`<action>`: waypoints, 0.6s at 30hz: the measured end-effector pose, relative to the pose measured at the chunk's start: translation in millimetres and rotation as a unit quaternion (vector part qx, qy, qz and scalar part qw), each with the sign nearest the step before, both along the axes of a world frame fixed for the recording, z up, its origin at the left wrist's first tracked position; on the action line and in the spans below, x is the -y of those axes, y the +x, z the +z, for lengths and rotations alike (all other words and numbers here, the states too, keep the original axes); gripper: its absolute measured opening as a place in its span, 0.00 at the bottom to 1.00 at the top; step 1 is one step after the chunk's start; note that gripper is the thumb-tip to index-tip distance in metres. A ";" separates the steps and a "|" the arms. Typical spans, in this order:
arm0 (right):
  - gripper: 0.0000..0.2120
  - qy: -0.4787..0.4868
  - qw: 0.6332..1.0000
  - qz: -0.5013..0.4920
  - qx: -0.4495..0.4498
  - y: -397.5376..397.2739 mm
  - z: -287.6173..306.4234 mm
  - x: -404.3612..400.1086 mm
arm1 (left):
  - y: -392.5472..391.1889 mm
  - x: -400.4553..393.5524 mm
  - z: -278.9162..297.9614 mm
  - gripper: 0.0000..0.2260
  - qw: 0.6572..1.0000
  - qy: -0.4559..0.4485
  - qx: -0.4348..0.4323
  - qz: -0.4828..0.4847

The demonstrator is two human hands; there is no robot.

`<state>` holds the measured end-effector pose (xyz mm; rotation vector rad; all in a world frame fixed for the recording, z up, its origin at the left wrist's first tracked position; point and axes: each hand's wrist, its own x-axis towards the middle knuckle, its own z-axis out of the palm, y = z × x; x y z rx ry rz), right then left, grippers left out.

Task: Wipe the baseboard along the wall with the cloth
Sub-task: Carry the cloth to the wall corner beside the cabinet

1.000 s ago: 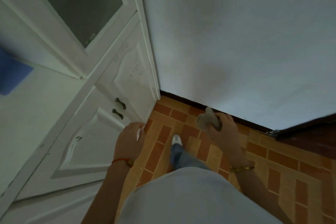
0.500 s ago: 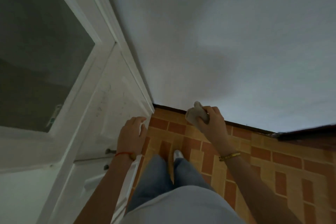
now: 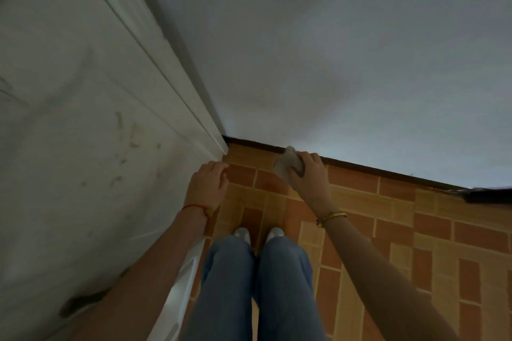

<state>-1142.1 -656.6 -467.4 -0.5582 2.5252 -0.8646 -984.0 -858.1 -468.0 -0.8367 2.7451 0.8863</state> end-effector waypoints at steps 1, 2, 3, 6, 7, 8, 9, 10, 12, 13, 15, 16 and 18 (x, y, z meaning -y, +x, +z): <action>0.15 0.005 1.000 0.005 0.004 -0.5 -28.7 2.1 | -0.5 2.7 -28.4 0.14 1.000 0.003 0.004 0.000; 0.15 0.012 1.000 0.009 0.010 -1.3 -57.4 4.1 | -0.3 5.6 -57.1 0.14 1.000 0.005 0.008 0.001; 0.16 0.018 1.000 0.015 0.012 -2.6 -86.9 6.7 | 0.5 8.4 -86.8 0.14 1.000 0.005 0.010 0.003; 0.17 0.025 0.999 0.034 0.006 -7.9 -174.7 15.7 | 3.7 17.2 -176.8 0.14 1.000 -0.002 0.013 -0.001; 0.17 0.023 0.999 0.042 0.003 -10.2 -201.7 19.3 | 4.1 19.8 -205.7 0.14 1.000 -0.007 0.017 -0.005; 0.17 0.021 0.999 0.050 -0.002 -13.0 -227.3 23.4 | 4.4 22.0 -233.1 0.15 1.000 -0.013 0.021 -0.010; 0.18 0.021 0.998 0.059 -0.008 -16.1 -251.8 28.4 | 4.8 24.4 -260.0 0.15 0.999 -0.018 0.023 -0.013; 0.18 0.022 0.997 0.065 -0.016 -19.8 -275.8 34.2 | 4.7 27.4 -286.4 0.16 0.999 -0.022 0.022 -0.016; 0.19 0.023 0.996 0.079 -0.033 -26.2 -318.8 46.9 | 4.8 32.4 -335.0 0.16 0.999 -0.029 0.017 -0.019; 0.20 0.023 0.995 0.087 -0.045 -29.7 -339.8 53.8 | 4.5 34.6 -358.7 0.17 0.999 -0.036 0.016 -0.020; 0.20 0.024 0.992 0.103 -0.070 -35.9 -377.6 68.5 | 4.6 38.4 -402.2 0.21 0.998 -0.049 0.019 -0.026; 0.20 0.022 0.990 0.109 -0.083 -38.7 -396.1 76.0 | 5.0 40.0 -423.9 0.23 0.998 -0.055 0.017 -0.033; 0.19 0.013 0.987 0.120 -0.106 -40.7 -429.5 90.8 | 5.7 42.4 -461.6 0.24 0.997 -0.062 0.011 -0.047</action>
